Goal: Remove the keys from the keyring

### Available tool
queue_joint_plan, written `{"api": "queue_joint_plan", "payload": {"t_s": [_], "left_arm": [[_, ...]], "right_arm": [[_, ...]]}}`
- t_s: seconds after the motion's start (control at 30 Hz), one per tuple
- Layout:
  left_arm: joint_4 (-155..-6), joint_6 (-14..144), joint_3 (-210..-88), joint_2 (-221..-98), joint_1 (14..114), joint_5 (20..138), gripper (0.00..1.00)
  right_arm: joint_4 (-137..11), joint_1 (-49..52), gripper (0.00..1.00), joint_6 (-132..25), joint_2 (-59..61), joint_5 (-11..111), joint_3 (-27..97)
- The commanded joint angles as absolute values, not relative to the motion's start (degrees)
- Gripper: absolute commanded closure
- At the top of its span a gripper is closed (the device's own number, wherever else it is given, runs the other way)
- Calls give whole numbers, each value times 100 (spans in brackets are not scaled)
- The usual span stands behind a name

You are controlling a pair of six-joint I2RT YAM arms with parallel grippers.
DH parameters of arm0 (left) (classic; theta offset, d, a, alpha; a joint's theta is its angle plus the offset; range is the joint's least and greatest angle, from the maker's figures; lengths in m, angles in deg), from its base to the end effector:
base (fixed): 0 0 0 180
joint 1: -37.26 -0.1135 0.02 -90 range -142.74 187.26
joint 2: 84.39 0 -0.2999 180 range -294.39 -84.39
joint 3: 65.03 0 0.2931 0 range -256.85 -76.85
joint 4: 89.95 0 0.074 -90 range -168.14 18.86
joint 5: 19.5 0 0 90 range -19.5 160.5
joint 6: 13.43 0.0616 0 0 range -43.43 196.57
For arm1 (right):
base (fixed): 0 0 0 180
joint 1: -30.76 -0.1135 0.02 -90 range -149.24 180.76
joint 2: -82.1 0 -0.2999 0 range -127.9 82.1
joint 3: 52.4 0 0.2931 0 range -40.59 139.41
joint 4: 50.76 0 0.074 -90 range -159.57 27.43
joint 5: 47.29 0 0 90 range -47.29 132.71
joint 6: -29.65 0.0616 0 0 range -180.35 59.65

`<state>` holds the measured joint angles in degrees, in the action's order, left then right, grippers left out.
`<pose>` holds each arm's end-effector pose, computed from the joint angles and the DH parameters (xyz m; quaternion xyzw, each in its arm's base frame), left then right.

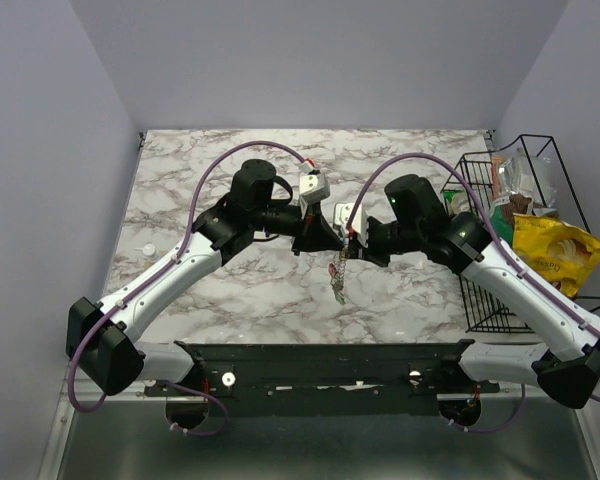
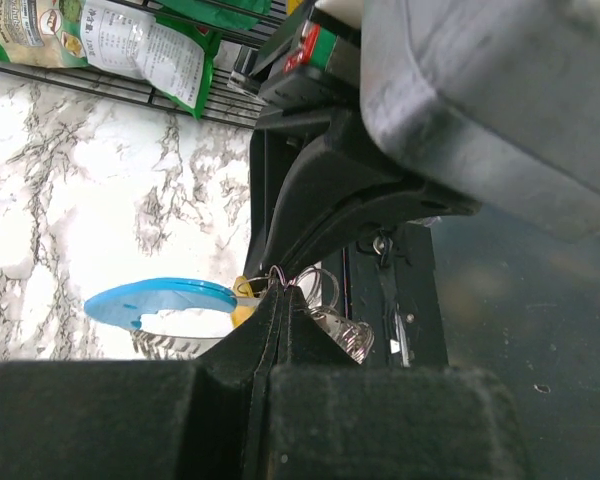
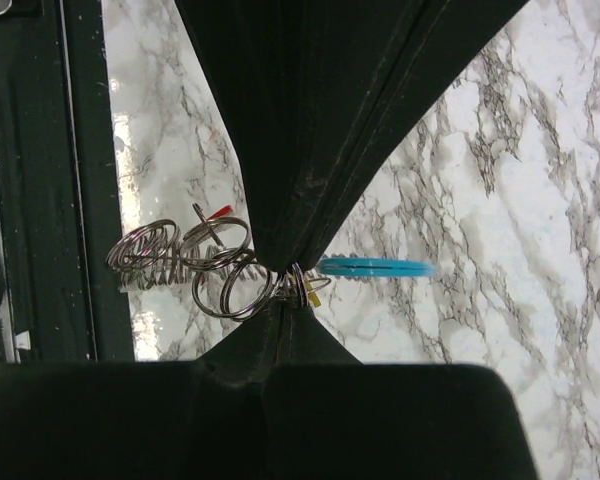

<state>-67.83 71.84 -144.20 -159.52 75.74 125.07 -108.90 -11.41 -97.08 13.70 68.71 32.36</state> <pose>0.2347 -0.2507 0.3900 0.4664 0.6103 -0.5371 0.3486 0.1948 0.2129 0.3887 -0.6361 0.6284 0.2240 0.3878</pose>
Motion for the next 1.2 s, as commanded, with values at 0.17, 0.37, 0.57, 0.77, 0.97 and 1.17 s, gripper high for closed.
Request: {"api": "queue_joint_plan", "payload": {"t_s": [0.17, 0.37, 0.57, 0.77, 0.97, 1.17], "left_arm": [[-7049, 7130, -14364, -15892, 7540, 12552, 100], [-7014, 7112, -14426, -15866, 7505, 12649, 100], [-7058, 7007, -14408, -15822, 7461, 13026, 100], [-7198, 6849, -14408, -15813, 7400, 13159, 100], [-7489, 6585, -14321, -15796, 7303, 13185, 100], [-7533, 6550, -14329, -15804, 7259, 13167, 100]], "right_arm": [[-10994, -1222, 99, -9971, 1583, 6706, 3104], [-10889, -1213, 76, -9990, 1917, 6635, 2911], [-10749, -1117, 58, -9911, 2040, 6933, 2849], [-10188, -1011, 57, -9464, 2040, 7145, 2832], [-9702, -993, 62, -9138, 2031, 7091, 2726], [-9798, -958, 67, -9075, 2005, 7539, 2761]]}}
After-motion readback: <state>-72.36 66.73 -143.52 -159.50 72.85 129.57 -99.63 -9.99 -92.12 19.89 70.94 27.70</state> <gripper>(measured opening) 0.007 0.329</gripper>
